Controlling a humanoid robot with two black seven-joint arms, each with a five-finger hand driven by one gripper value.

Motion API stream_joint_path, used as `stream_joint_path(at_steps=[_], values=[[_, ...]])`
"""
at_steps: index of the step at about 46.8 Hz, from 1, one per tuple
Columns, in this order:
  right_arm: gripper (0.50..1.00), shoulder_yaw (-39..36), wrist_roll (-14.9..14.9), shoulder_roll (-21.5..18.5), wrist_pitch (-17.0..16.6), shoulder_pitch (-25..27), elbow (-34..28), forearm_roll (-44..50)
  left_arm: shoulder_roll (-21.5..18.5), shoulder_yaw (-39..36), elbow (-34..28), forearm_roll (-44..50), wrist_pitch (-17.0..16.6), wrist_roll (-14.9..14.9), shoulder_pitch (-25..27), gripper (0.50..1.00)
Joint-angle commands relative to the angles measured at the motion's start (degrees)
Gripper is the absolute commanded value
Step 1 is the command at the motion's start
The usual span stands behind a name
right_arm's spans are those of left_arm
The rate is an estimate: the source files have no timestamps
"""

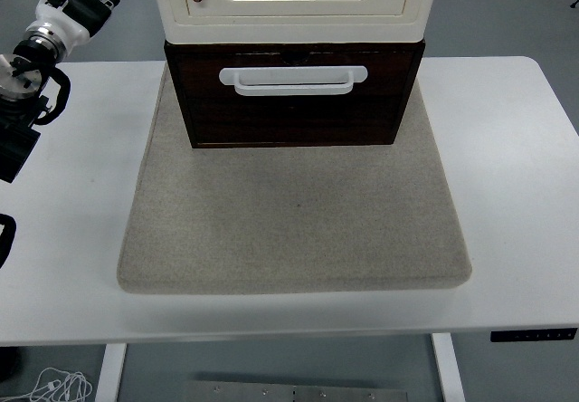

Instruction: Open the drawer under the combination cabinet

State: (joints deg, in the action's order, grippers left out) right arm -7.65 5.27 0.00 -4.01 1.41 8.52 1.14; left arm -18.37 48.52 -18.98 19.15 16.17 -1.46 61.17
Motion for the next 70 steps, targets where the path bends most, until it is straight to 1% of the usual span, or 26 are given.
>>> stream_joint_path(at_steps=[1,18,24,30,36,44,46,48,51,55,60,70], values=[[0.928,0.00,0.00,0.00,-0.04,0.00,0.01,0.00,0.00,0.08,0.00,0.09,0.01,-0.03,0.00,1.000],[0.926,0.00,0.00,0.00,-0.04,0.00,0.01,0.00,-0.09,0.44,0.00,0.09,0.01,-0.03,0.00,1.000],[0.926,0.00,0.00,0.00,-0.04,0.00,0.01,0.00,-0.09,0.00,0.96,0.09,-0.08,-0.03,0.09,1.000],[0.926,0.00,0.00,0.00,0.05,0.00,0.01,0.00,-0.97,0.00,1.75,0.09,-0.08,-0.03,0.18,1.000],[0.926,0.00,0.00,0.00,-0.04,0.00,-0.08,0.00,-1.23,0.17,1.23,0.09,0.80,-0.03,0.00,1.000],[0.926,0.00,0.00,0.00,-0.04,0.00,0.01,0.00,-1.14,0.61,1.75,-0.43,0.80,0.06,0.26,1.000],[0.928,0.00,0.00,0.00,-0.04,0.00,0.01,0.00,-1.23,0.52,1.75,-0.70,0.80,0.14,0.35,1.000],[0.928,0.00,0.00,0.00,0.05,0.00,0.01,0.00,-1.32,0.44,1.75,-0.78,0.97,0.84,0.44,1.000],[0.928,0.00,0.00,0.00,-0.04,0.00,0.01,0.00,-2.19,0.08,1.75,-0.87,0.97,2.42,1.40,1.000],[0.928,0.00,0.00,0.00,0.05,0.00,-0.08,0.00,-4.04,-0.09,1.49,-0.78,1.06,2.43,3.86,1.000],[0.928,0.00,0.00,0.00,-0.04,0.00,0.01,0.00,-5.36,0.17,0.97,-0.70,0.54,2.52,6.06,1.000],[0.928,0.00,0.00,0.00,-0.04,0.00,0.01,0.00,-11.51,-0.09,-4.74,-0.87,0.01,2.43,11.51,1.000]])
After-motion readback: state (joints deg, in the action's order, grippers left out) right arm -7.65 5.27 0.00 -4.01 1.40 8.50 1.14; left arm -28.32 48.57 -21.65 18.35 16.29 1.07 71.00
